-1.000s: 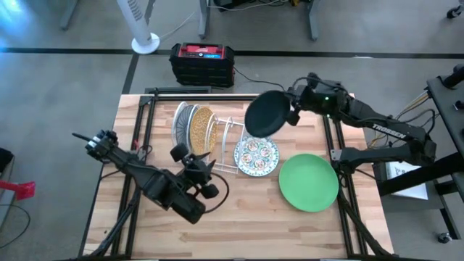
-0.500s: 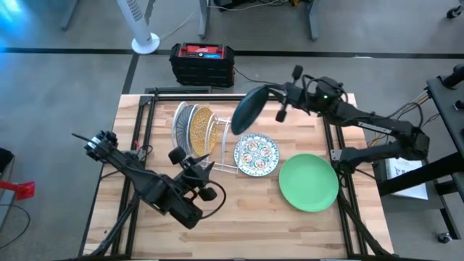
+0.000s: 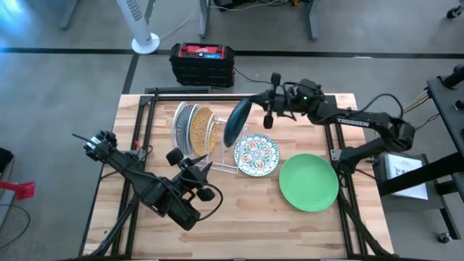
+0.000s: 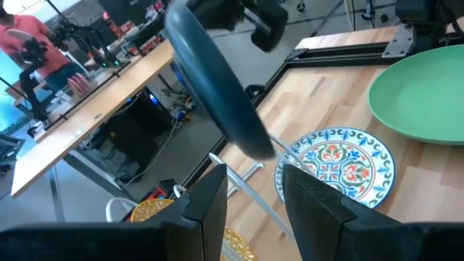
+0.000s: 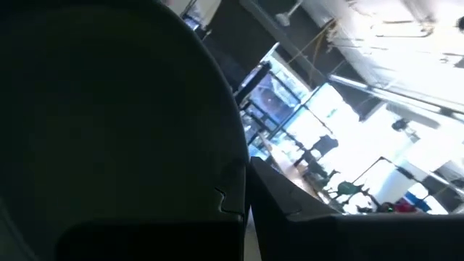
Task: Sort dishes
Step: Put the dark green plate in the dish rack
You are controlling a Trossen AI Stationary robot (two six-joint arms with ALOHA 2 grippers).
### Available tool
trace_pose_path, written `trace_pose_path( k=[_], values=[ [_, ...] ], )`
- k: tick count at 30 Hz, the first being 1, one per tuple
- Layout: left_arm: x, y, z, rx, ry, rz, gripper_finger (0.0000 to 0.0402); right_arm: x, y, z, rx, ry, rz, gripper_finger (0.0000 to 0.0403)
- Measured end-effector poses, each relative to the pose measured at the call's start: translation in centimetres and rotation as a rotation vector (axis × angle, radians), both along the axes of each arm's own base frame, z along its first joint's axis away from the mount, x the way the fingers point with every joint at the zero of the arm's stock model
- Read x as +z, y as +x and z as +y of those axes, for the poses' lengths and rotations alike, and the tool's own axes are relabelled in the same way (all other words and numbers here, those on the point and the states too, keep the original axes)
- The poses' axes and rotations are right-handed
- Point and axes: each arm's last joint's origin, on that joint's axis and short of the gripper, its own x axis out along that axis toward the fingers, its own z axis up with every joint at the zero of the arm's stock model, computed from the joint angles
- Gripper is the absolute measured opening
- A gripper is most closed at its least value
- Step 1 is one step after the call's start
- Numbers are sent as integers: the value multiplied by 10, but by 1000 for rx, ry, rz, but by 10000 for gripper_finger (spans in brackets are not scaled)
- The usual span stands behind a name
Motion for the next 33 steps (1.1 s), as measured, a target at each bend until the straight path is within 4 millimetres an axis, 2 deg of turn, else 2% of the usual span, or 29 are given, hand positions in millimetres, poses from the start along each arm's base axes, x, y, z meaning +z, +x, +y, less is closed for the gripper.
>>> trace_pose_path(
  k=[15,33],
  values=[
    [1,0,0,2,8,-4,123,-44,26,-11,14,-56,145,0],
    [1,0,1,4,15,-10,123,-80,43,-16,39,-87,251,0]
  ],
)
